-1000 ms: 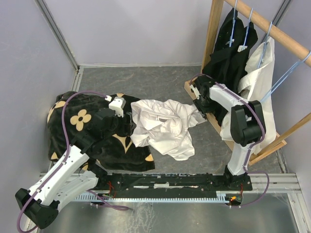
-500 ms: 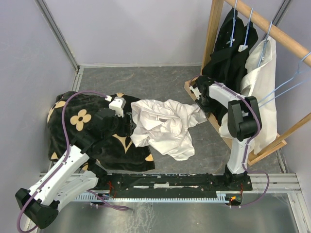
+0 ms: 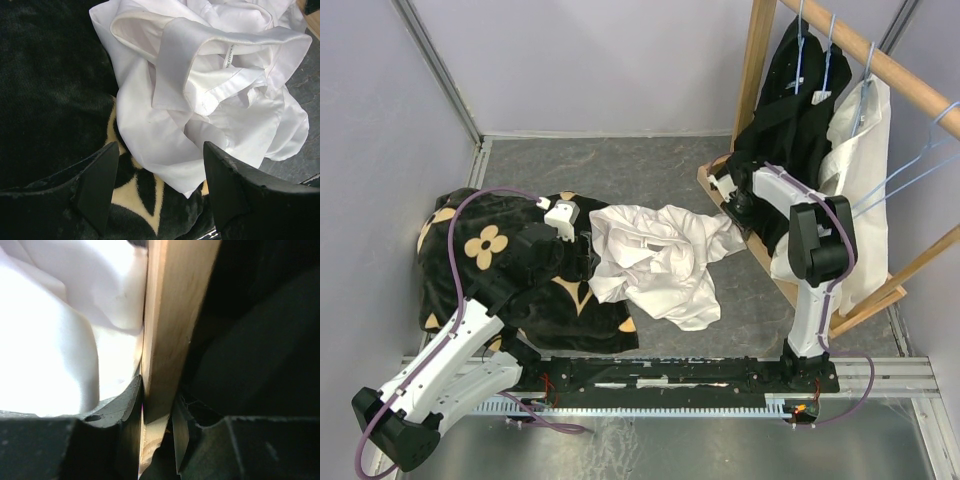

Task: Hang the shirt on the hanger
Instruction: Move the clothesline to the center of the board.

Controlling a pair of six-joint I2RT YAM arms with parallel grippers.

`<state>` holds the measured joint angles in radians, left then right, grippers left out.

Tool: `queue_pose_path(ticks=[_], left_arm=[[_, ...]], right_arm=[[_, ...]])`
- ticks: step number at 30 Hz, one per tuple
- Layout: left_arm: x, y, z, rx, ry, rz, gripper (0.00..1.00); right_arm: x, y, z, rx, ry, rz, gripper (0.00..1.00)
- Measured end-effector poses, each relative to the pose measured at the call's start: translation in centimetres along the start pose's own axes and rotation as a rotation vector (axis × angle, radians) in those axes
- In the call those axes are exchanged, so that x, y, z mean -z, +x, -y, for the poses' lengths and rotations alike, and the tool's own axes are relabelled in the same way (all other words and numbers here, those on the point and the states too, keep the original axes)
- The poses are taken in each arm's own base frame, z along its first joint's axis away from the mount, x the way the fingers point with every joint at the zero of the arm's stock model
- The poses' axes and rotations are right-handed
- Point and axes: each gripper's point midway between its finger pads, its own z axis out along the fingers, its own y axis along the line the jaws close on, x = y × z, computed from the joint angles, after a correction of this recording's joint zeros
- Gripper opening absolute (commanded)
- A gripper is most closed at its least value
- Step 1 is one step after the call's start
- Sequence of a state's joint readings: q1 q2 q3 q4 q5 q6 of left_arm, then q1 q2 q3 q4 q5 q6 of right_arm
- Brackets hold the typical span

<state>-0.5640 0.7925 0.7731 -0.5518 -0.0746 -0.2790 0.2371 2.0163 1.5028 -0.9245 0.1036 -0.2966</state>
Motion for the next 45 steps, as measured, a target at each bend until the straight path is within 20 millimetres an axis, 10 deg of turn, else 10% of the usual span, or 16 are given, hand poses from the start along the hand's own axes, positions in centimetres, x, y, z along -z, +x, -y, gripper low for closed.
queue_pose_path(ticks=[35, 45], left_arm=[[-0.7, 0.8, 0.3, -0.010, 0.007, -0.040, 0.73], [-1.0, 1.0, 0.3, -0.011, 0.003, -0.054, 0.73]], right_arm=[[0.6, -12.4, -7.5, 0.999, -0.243, 0.267, 0.00], [1.8, -19.4, -9.0, 1.079, -0.214, 0.484, 0.80]])
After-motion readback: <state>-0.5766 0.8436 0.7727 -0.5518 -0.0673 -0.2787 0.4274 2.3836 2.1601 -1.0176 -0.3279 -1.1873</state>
